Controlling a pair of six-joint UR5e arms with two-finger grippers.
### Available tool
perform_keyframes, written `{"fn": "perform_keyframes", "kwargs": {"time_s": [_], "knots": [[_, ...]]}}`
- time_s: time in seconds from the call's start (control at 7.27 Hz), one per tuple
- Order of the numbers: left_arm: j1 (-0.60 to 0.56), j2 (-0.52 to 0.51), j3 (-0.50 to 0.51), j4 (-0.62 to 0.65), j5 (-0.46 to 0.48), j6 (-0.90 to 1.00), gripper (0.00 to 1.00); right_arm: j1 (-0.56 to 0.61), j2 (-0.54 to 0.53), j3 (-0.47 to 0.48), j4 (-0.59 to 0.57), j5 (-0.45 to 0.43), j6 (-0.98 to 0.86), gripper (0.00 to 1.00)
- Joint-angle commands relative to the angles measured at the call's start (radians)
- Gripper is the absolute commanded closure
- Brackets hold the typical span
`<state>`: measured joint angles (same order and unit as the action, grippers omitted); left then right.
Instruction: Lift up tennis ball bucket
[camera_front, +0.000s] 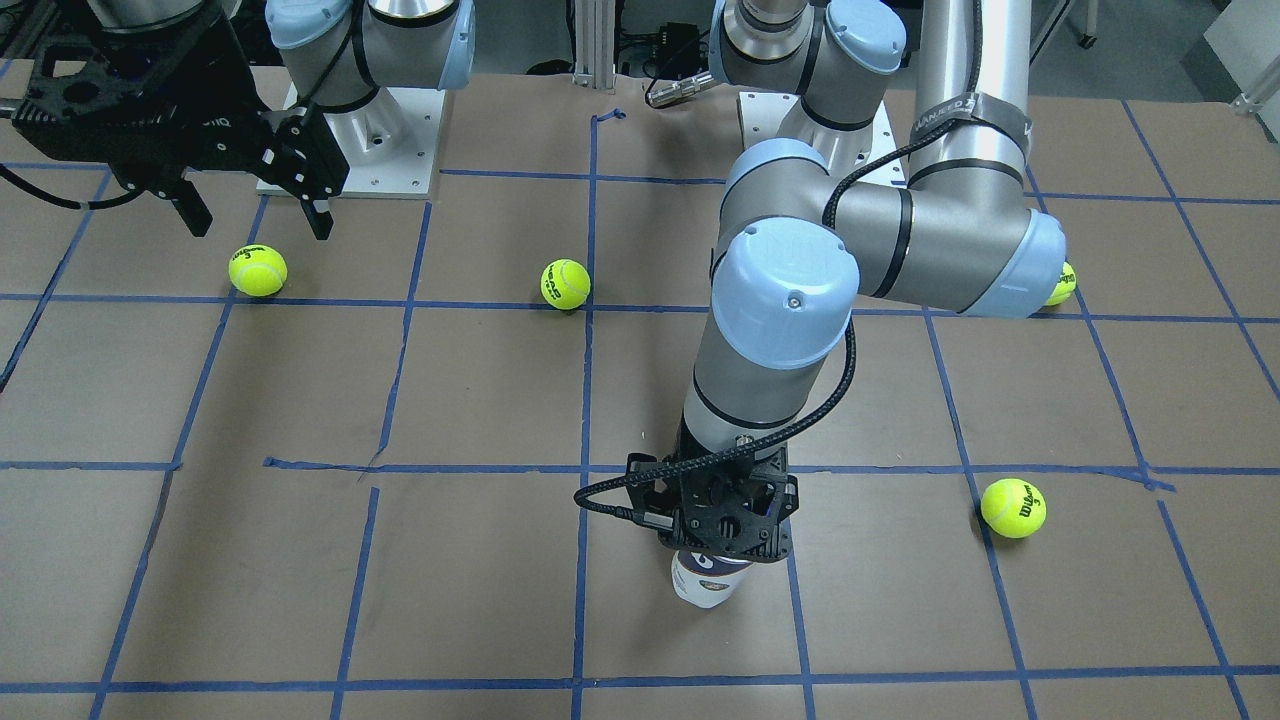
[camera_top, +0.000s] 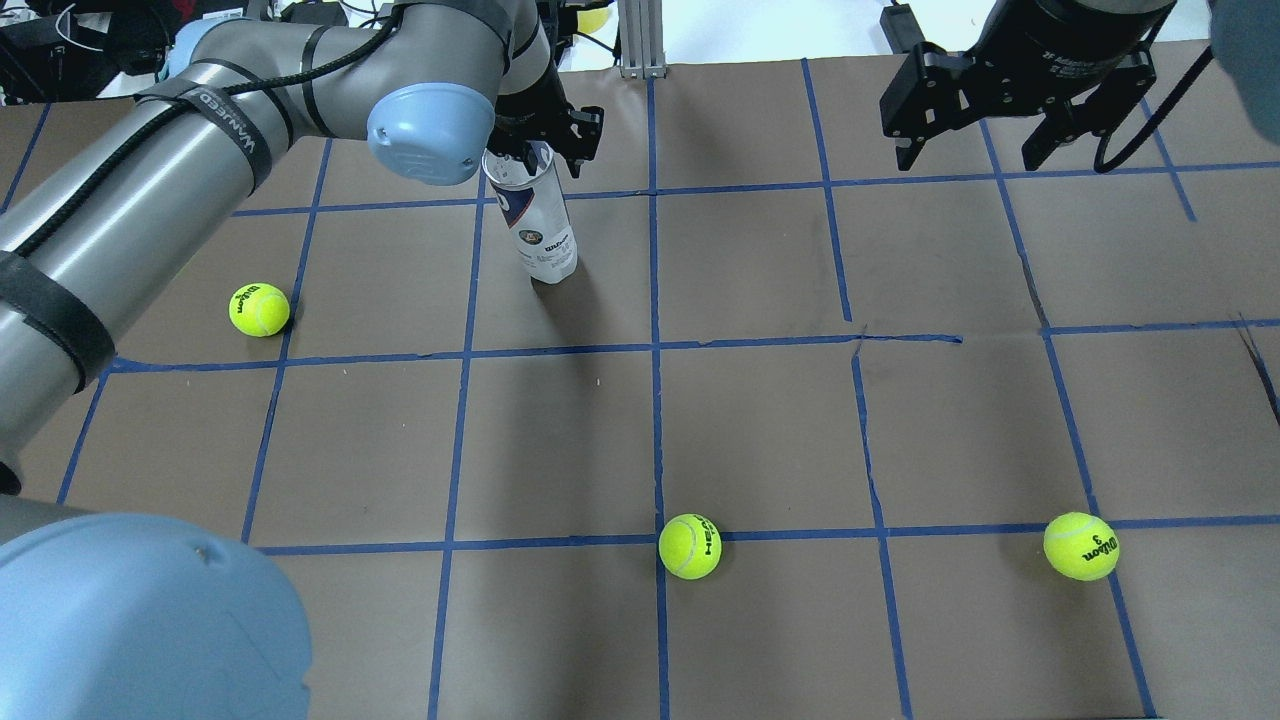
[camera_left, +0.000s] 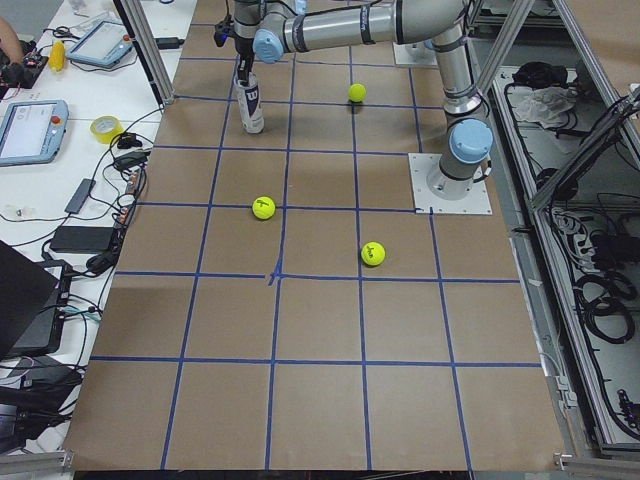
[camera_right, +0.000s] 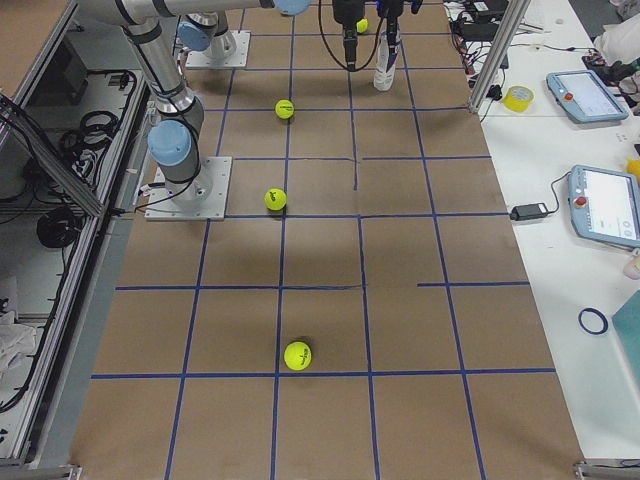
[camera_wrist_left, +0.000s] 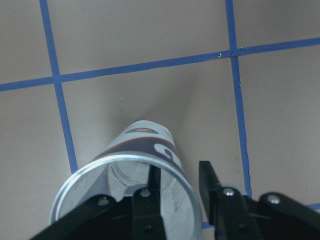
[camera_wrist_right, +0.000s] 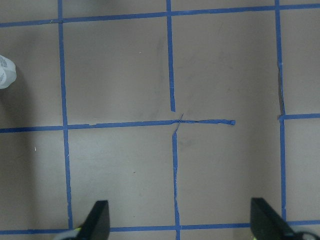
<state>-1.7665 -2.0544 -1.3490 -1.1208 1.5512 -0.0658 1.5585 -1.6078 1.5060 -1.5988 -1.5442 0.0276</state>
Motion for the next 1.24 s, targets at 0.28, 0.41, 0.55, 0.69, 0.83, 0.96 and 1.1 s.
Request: {"fn": "perform_keyframes", "kwargs": {"time_s": [0.28,0.41,0.55,0.69,0.83,0.96,1.1], "knots": [[-0.001,0.111,0.14,-0.315,0.082,-0.006,0.0,-0.002,-0.004,0.003,0.0,-0.002,-0.003,0.0],[0.012,0.143,0.157,-0.374,0.12,0.0,0.0,-0.002,-0.001,0.003,0.0,-0.001,-0.003,0.0],[0.039,0.181,0.148,-0.425,0.128,0.006,0.0,-0.002,-0.004,0.003,0.0,-0.001,-0.003,0.0],[0.089,0.225,0.139,-0.503,0.122,-0.002,0.0,0.0,-0.01,0.003,0.002,-0.001,-0.003,0.0],[0.157,0.259,0.116,-0.516,0.11,0.007,0.0,0.0,-0.009,0.003,0.0,-0.001,-0.003,0.0],[0.191,0.308,0.067,-0.537,0.09,0.006,0.0,-0.001,-0.009,0.003,0.002,-0.001,-0.003,0.0],[0.196,0.356,0.021,-0.537,0.089,0.0,0.0,-0.002,-0.011,0.003,0.002,-0.001,-0.003,0.0]]}}
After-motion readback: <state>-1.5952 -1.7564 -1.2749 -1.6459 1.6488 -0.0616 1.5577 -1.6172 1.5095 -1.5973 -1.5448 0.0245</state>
